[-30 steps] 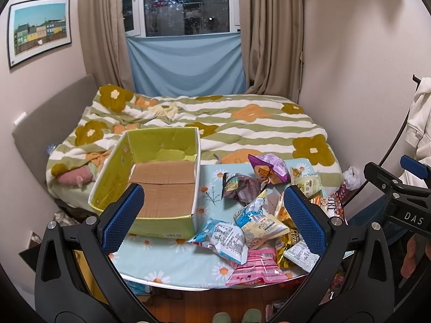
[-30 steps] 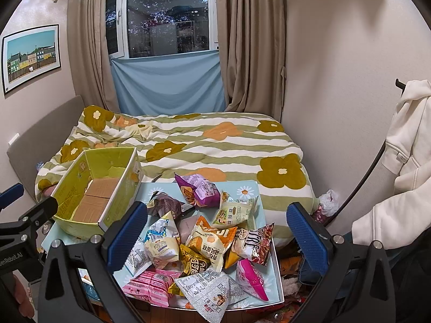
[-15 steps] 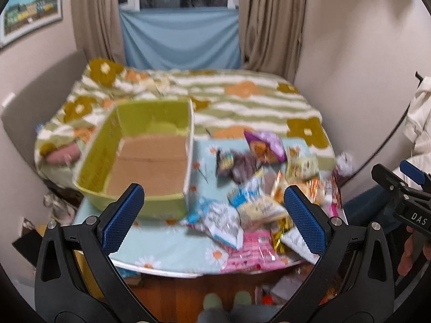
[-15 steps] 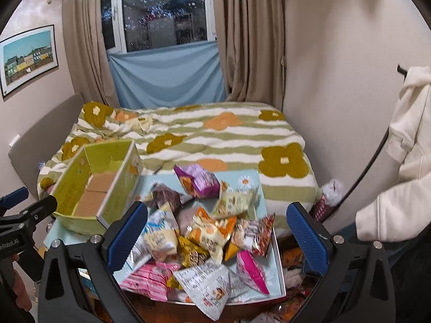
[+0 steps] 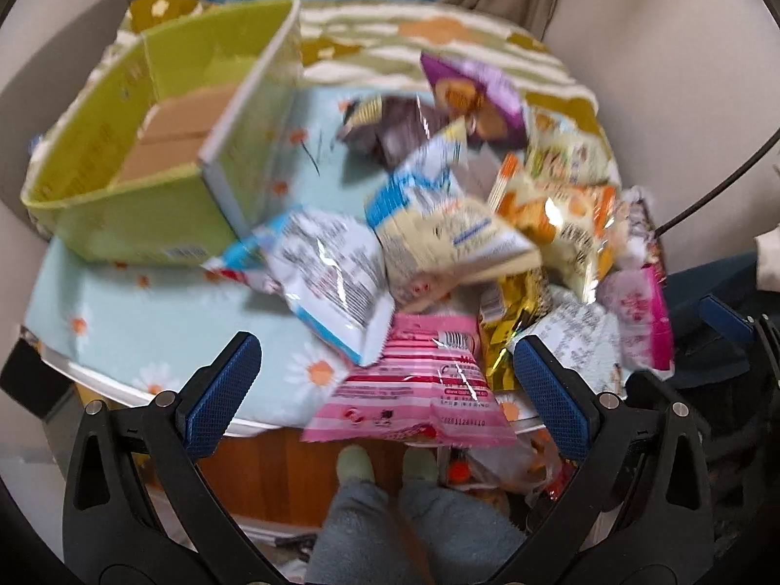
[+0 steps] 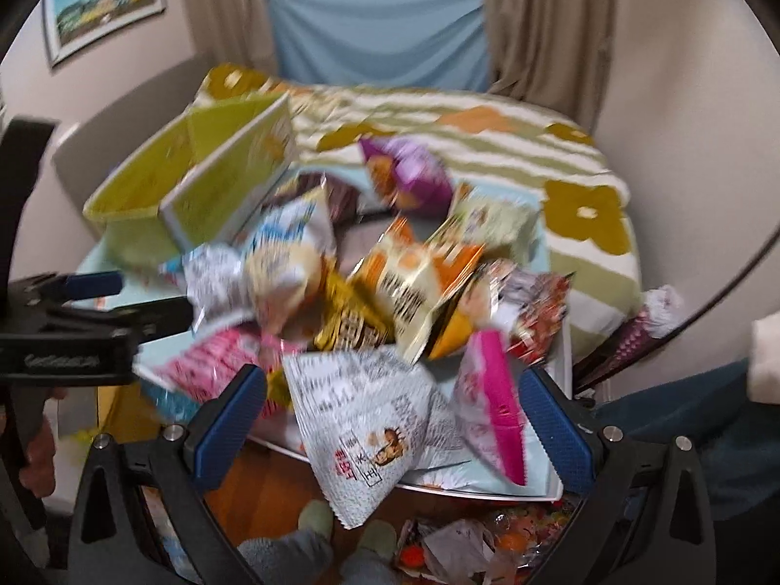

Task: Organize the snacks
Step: 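Reach into the pile and grasp the pink striped packet with left gripper while right grasps white corn-snack bag, then carry the pink striped packet into the yellow box and release it with the left gripper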

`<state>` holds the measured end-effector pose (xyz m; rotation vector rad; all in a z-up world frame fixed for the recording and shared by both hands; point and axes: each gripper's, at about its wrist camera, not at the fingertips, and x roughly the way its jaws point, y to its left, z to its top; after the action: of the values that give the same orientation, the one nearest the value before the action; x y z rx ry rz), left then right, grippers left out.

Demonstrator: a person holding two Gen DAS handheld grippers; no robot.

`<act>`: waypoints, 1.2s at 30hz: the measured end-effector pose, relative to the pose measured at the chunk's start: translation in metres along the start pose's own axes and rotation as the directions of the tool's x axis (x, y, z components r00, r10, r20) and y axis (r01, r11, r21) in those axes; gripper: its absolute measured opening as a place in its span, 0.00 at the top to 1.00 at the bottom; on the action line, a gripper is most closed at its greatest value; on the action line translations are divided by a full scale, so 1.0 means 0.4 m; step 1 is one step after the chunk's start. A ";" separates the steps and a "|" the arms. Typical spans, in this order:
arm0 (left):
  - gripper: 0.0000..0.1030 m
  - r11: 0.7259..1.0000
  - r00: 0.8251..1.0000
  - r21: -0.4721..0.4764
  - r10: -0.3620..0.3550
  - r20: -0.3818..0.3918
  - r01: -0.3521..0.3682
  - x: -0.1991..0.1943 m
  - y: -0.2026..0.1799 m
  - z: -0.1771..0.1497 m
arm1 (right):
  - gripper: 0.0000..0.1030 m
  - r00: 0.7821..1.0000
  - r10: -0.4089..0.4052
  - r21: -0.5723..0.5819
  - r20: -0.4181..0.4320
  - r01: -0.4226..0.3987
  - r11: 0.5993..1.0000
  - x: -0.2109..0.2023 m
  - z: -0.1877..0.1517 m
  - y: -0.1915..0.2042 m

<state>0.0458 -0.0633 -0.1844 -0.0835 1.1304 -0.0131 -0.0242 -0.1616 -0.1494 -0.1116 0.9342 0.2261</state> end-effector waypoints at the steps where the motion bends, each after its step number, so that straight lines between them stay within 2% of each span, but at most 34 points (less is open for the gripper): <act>1: 0.00 1.000 1.000 -0.003 0.007 -0.012 -0.007 0.019 -0.005 -0.001 | 0.00 1.000 0.013 -0.011 -0.007 -0.013 1.000 0.011 -0.006 -0.001; 7: 0.00 1.000 0.996 -0.003 0.031 -0.089 -0.031 0.122 -0.022 -0.019 | 0.00 0.995 0.086 -0.084 -0.058 -0.091 0.992 0.091 -0.031 0.011; 11: 0.01 0.999 0.991 -0.011 0.042 -0.125 -0.043 0.164 -0.022 -0.030 | 0.00 0.993 0.081 -0.134 -0.083 -0.092 0.987 0.136 -0.051 0.024; 14: 0.06 0.999 0.989 -0.037 0.011 -0.148 -0.017 0.190 -0.011 -0.042 | 0.01 0.990 0.094 -0.129 -0.101 -0.107 0.986 0.161 -0.062 0.020; 16: 0.08 0.999 0.988 -0.046 0.001 -0.154 -0.008 0.195 -0.004 -0.045 | 0.03 0.989 0.096 -0.123 -0.109 -0.110 0.986 0.172 -0.066 0.016; 18: 0.13 0.999 0.988 -0.042 0.001 -0.157 -0.008 0.205 -0.002 -0.047 | 0.03 0.990 0.086 -0.124 -0.114 -0.100 0.987 0.183 -0.068 0.011; 21: 0.17 1.000 0.987 -0.007 0.003 -0.162 -0.004 0.215 -0.009 -0.049 | 0.05 0.988 0.090 -0.109 -0.126 -0.104 0.989 0.197 -0.067 0.001; 31: 0.21 0.999 0.984 0.041 0.009 -0.176 -0.002 0.196 -0.024 -0.042 | 0.05 0.985 0.088 -0.097 -0.147 -0.103 0.990 0.237 -0.064 0.001; 34: 0.22 0.999 0.984 0.050 0.010 -0.176 -0.001 0.189 -0.027 -0.036 | 0.14 0.986 0.083 -0.106 -0.148 -0.099 0.989 0.243 -0.063 0.004; 36: 0.22 0.999 0.985 0.052 0.008 -0.174 0.001 0.181 -0.028 -0.031 | 0.25 0.986 0.074 -0.111 -0.148 -0.091 0.990 0.240 -0.066 0.006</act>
<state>0.0658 -0.0791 -0.2540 -0.0344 1.3045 -0.0476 0.0096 -0.1506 -0.2426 -0.2005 1.0695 0.3536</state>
